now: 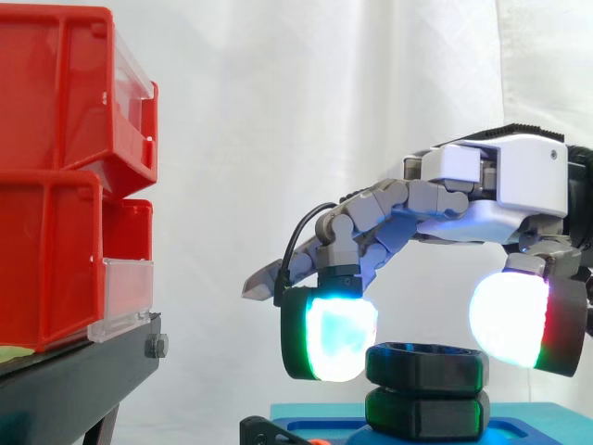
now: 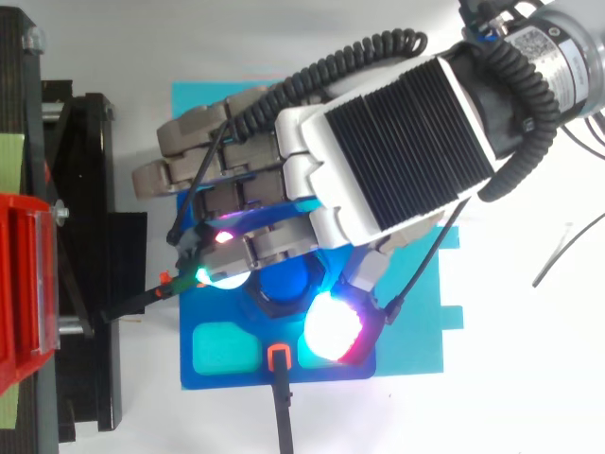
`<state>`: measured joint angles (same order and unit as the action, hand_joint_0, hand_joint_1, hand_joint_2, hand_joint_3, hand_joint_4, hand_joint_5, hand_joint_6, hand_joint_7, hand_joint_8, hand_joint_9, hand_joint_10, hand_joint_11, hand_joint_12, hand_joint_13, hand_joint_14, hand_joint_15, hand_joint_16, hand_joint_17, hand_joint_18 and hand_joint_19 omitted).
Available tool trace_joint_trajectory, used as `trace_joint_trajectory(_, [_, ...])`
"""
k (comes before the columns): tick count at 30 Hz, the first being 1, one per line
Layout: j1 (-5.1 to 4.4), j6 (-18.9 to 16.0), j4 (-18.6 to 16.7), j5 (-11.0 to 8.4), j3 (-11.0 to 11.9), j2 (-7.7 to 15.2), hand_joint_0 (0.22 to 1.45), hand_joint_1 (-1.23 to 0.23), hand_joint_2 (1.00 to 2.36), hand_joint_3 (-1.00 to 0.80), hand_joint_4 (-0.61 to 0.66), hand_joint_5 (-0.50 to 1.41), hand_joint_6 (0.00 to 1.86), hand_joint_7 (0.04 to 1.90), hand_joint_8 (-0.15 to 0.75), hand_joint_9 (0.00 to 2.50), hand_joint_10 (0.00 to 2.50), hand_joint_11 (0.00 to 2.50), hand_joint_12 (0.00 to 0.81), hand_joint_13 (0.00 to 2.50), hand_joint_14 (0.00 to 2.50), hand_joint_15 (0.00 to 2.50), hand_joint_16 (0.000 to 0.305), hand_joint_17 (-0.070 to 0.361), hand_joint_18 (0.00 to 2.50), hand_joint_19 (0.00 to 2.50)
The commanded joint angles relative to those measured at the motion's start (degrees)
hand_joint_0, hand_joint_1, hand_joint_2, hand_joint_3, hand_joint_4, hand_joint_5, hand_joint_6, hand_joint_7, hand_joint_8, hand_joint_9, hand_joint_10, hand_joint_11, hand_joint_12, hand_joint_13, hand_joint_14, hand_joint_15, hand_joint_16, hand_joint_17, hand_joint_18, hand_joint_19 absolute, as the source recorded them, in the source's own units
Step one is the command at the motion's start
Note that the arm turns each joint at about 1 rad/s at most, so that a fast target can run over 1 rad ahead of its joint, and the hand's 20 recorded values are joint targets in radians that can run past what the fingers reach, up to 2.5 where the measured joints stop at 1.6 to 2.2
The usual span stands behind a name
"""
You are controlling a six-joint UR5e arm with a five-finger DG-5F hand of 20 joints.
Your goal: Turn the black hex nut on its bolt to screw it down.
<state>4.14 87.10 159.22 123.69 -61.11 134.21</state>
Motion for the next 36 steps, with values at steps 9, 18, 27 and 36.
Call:
trace_joint_trajectory(9, [1.49,-0.09,-0.93,1.81,0.02,0.00,0.38,-0.28,1.00,-0.50,0.23,-0.01,0.54,1.33,0.320,0.84,0.01,0.36,0.397,0.49,0.00,0.10,0.066,0.149,0.40,0.33])
trace_joint_trajectory(18, [0.43,-0.53,-1.10,1.64,0.73,0.00,0.38,-0.28,1.00,-0.50,0.25,-0.02,0.50,1.25,0.321,0.84,0.01,0.37,0.397,0.49,0.00,0.10,0.067,0.150,0.39,0.33])
trace_joint_trajectory(27, [-2.47,-0.97,-0.66,-1.00,1.87,0.00,0.38,-0.28,1.00,-0.50,0.26,-0.03,0.50,1.19,0.317,0.84,0.01,0.36,0.395,0.49,0.00,0.10,0.066,0.149,0.39,0.34])
trace_joint_trajectory(36, [-5.10,-0.97,1.88,-4.43,1.17,0.09,0.39,-0.27,1.00,-0.50,0.25,-0.04,0.50,1.18,0.315,0.84,0.02,0.36,0.394,0.49,0.00,0.10,0.066,0.148,0.40,0.34])
